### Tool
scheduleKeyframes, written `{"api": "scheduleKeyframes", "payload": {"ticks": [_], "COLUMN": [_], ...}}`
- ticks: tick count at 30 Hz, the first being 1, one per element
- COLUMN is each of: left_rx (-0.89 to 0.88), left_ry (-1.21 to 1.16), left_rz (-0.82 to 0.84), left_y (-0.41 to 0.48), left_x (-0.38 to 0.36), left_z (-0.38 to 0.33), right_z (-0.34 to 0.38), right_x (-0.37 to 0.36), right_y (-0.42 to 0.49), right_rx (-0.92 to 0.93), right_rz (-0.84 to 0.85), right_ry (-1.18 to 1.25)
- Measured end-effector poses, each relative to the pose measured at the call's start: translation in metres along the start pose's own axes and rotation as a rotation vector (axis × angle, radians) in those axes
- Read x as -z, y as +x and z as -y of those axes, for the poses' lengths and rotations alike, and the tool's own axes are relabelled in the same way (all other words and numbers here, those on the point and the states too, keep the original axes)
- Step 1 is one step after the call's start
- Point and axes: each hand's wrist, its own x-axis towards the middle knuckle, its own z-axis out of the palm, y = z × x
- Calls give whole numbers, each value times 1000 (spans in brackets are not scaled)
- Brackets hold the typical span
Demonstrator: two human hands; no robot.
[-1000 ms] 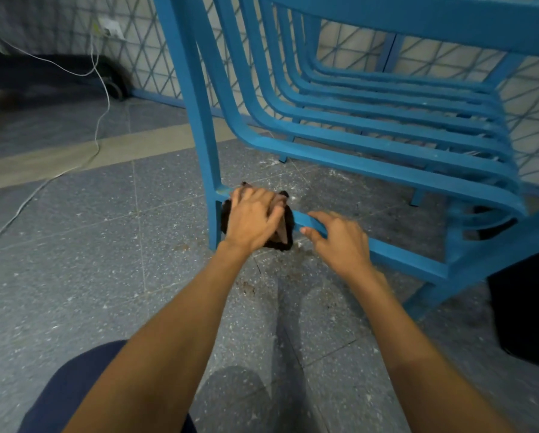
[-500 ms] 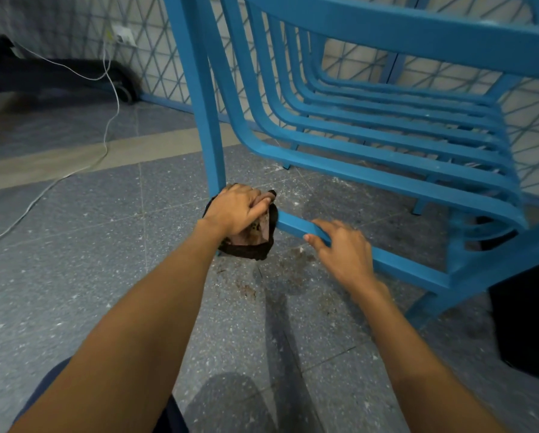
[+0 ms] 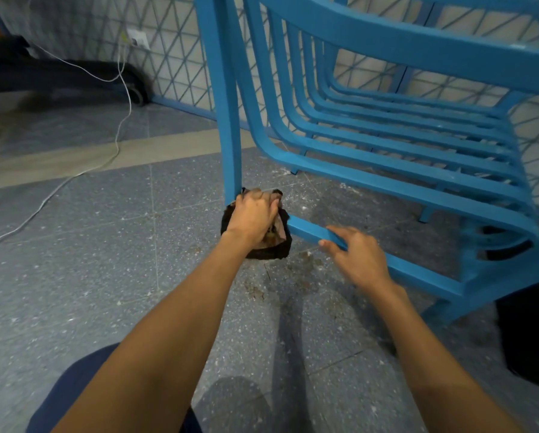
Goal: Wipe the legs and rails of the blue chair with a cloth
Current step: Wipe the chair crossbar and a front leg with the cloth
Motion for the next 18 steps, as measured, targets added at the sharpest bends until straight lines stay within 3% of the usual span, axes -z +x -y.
{"api": "scheduleKeyframes", "payload": {"ticks": [5, 10, 14, 16, 18], "left_rx": [47, 234, 340, 356, 395], "left_ry": [-308, -565, -853, -1094, -1175], "left_rz": [1, -44, 62, 204, 265], "left_y": [-34, -28, -25, -28, -30], "left_x": [9, 41, 60, 74, 87], "left_z": [4, -17, -7, 4, 21], "right_z": [11, 77, 102, 100, 101], "right_x": [13, 1, -13, -17, -18], "right_y": [5, 15, 26, 31, 40], "right_rx": [-61, 185, 56, 31, -113], "right_rz": [117, 124, 143, 61, -44], "right_ry": [109, 225, 511, 504, 637]}}
